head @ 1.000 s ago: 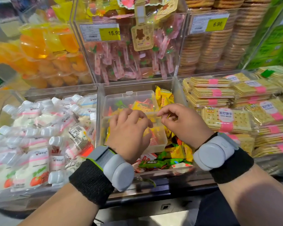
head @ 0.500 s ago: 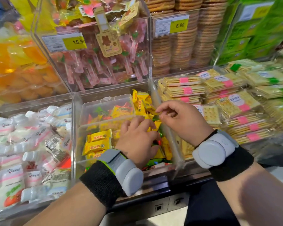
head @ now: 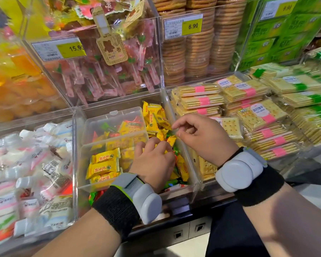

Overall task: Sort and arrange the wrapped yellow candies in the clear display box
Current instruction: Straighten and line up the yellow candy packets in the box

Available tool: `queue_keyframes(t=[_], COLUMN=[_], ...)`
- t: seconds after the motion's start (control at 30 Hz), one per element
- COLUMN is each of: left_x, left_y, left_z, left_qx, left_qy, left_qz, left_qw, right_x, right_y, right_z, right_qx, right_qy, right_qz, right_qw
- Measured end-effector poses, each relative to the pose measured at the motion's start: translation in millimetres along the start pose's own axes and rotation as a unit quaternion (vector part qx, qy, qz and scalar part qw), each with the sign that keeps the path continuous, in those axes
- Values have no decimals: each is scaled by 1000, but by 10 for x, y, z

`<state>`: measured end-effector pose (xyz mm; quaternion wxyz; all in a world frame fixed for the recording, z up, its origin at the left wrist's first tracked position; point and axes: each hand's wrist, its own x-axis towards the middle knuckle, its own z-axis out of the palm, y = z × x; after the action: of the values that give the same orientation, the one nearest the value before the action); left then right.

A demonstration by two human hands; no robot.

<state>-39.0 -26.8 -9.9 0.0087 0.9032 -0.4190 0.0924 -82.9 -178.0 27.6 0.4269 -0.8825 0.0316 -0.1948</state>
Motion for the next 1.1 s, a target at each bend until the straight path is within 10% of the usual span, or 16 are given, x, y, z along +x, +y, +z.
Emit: queue_keyframes(t=[0.37, 1.1], left_x=[-29, -389], left_y=[-64, -653], left_z=[-200, -469], left_qx=[-118, -428], left_qy=[41, 204], left_qz=[-41, -195], left_qw=[991, 858], right_x=[10, 52], right_y=[-35, -350], right_z=[60, 638], right_qx=[5, -11], right_qy=[6, -96], right_qz=[-1, -16], right_qw=[1000, 995])
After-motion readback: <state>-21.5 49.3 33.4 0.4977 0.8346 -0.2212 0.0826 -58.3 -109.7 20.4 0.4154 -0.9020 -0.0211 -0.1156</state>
